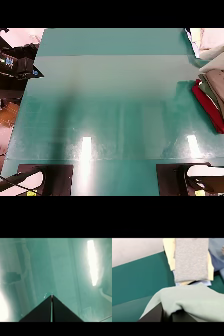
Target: Fold the shirts.
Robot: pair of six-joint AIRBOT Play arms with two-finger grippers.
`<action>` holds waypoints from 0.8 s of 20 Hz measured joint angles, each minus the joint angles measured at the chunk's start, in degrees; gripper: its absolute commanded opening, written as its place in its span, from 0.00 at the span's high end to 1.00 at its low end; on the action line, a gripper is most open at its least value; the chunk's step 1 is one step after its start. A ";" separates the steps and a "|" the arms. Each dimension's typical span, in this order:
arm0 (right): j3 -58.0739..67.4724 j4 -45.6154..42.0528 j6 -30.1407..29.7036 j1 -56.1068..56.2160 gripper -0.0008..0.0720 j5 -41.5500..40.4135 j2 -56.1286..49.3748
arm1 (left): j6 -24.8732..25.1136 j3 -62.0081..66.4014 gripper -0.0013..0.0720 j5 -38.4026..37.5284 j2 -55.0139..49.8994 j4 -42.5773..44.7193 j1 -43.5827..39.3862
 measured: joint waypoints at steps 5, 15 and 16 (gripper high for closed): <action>-2.91 -6.21 3.15 -3.48 0.96 7.72 4.96 | 0.13 0.00 0.95 0.48 0.00 0.00 0.00; -11.43 -27.74 14.34 -11.58 0.18 30.77 7.06 | 1.57 0.00 0.95 0.02 0.00 0.00 0.02; -12.39 -28.33 14.91 -12.68 0.23 31.95 7.06 | 1.60 0.00 0.95 0.00 0.00 -0.02 0.00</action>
